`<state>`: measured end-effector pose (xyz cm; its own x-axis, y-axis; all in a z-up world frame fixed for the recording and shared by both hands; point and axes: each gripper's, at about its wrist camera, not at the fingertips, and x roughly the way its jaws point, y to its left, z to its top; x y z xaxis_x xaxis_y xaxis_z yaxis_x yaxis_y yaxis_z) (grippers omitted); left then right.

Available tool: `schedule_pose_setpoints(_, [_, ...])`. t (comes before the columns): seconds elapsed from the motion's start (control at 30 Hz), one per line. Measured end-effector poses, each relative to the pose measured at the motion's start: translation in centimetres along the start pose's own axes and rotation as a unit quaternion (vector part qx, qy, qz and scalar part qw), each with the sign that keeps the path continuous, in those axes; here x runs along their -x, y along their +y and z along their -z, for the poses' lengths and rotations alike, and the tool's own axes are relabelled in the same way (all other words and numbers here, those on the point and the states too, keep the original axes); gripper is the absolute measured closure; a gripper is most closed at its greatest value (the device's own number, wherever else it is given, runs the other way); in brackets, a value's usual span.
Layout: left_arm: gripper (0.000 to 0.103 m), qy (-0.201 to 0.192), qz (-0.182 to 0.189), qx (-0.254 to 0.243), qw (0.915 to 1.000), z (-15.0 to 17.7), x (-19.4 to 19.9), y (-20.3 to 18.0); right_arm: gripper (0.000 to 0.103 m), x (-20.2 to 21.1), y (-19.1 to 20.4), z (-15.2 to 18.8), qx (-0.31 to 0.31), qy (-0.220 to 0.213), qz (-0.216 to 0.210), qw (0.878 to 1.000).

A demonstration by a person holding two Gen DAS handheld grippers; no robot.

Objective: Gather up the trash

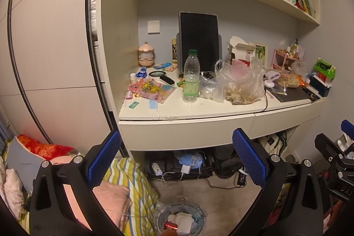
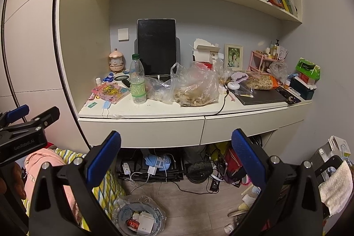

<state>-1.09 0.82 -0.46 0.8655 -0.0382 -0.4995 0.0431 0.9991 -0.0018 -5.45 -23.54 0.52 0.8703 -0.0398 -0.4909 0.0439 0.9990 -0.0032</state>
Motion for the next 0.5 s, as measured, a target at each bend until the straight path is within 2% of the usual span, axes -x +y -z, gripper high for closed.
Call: schedule_pose_setpoints(0.5, [0.005, 0.003, -0.007, 0.010, 0.9999, 0.5, -0.3, 1.4, 0.006, -0.3, 1.2, 0.1, 0.011, 0.002, -0.006, 1.000])
